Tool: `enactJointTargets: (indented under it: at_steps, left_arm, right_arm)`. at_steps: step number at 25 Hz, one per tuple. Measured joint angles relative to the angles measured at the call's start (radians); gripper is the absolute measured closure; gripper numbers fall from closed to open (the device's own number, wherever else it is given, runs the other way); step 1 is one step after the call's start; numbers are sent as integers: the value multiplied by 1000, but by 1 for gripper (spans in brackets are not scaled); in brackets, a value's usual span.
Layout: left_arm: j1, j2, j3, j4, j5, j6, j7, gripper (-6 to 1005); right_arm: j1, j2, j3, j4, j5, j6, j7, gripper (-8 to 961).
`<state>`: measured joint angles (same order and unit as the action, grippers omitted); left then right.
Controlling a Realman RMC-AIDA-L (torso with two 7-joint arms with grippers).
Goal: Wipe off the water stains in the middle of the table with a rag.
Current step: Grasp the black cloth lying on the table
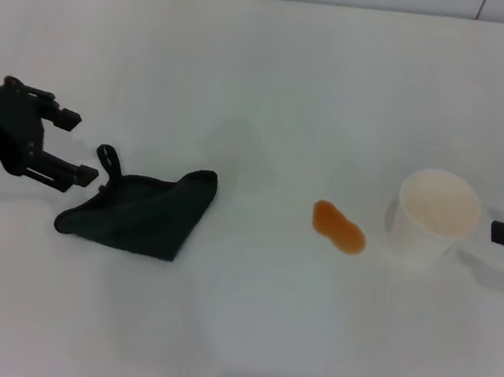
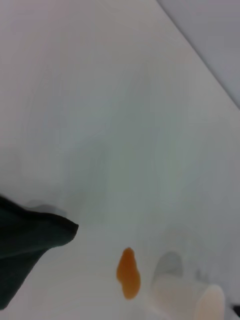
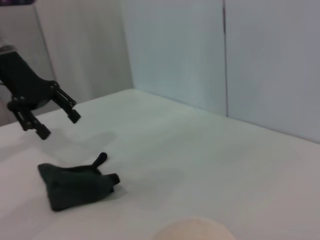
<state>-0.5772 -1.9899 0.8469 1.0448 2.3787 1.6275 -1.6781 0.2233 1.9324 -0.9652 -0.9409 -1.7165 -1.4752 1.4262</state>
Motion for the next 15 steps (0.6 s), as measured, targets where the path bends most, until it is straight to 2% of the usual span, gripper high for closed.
enactJointTargets:
  at_steps: [3,8,12,15]
  left_arm:
    - [-7,-23,11,-4,25,-20,5,240]
    - [-26,-62,48,-12,83,-42,9,243]
    - [-34,-80,78,-15,89,-61,10,246]
    - [-35,-85,91,-35,89,-87,11,247]
  right_arm:
    - [30,2,17,-90,-67,-52,87,81]
    - [133,-5,14,-167,-175,-162,192,81]
    - [204,7,9,-233,-283,-213,272,81]
    - [239,13,8,-250,-316,-236,301,81]
